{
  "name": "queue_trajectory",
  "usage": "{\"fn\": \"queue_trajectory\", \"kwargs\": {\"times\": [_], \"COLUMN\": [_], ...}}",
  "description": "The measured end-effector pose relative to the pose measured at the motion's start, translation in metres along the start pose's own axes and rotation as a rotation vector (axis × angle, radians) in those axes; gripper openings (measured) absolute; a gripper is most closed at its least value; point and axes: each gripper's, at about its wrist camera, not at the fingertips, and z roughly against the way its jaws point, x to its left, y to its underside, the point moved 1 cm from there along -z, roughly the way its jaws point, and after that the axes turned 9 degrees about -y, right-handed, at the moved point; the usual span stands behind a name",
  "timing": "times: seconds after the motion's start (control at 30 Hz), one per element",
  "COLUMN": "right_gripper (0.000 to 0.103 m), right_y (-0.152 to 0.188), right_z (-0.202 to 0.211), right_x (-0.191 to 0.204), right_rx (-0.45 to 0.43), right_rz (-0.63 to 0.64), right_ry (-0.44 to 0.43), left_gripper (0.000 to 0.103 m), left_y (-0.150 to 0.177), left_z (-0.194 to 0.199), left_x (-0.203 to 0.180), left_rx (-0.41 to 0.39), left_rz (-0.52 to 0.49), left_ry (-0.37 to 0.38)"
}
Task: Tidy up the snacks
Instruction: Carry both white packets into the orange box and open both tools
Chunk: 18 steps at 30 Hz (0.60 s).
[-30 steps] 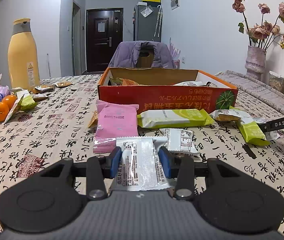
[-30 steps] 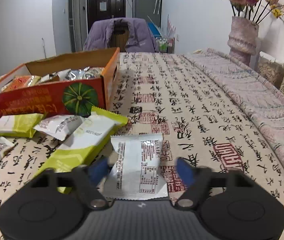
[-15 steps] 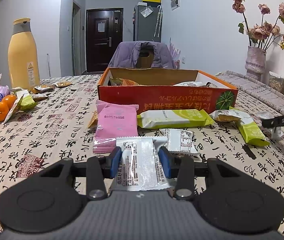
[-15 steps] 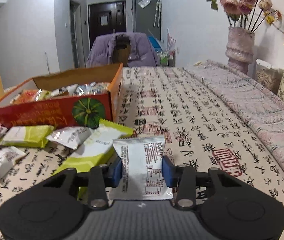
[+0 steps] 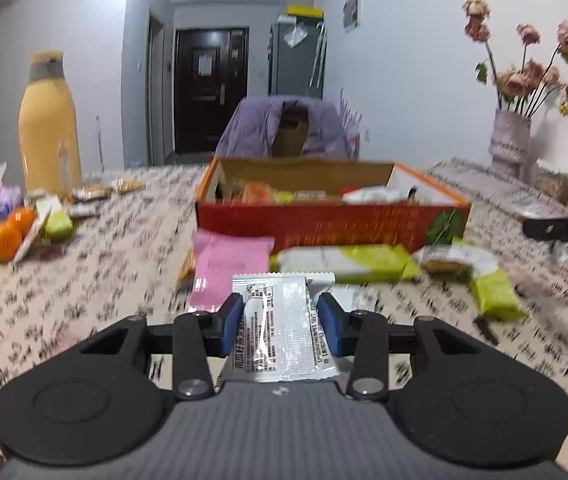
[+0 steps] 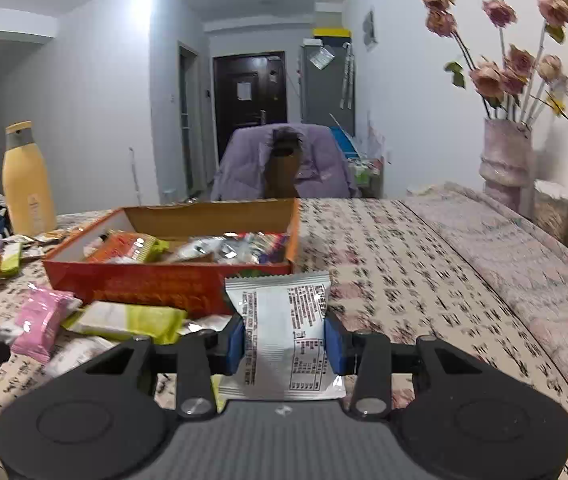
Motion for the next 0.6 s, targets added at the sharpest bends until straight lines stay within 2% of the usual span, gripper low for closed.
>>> {"fn": "queue_trajectory", "kwargs": {"times": [0.23, 0.6], "right_gripper": [0.04, 0.04], "right_y": [-0.021, -0.066], "right_z": [-0.008, -0.046], "right_x": [0.02, 0.042], "right_rx": [-0.042, -0.096], "right_rz": [0.028, 0.045], "right_ry": [-0.046, -0.087], "left_gripper": [0.042, 0.042], "left_y": [-0.036, -0.102], "left_z": [0.006, -0.025], "left_x": [-0.011, -0.017], "left_rx": [-0.084, -0.178], "left_rz": [0.008, 0.071], "left_ry": [0.018, -0.006]}}
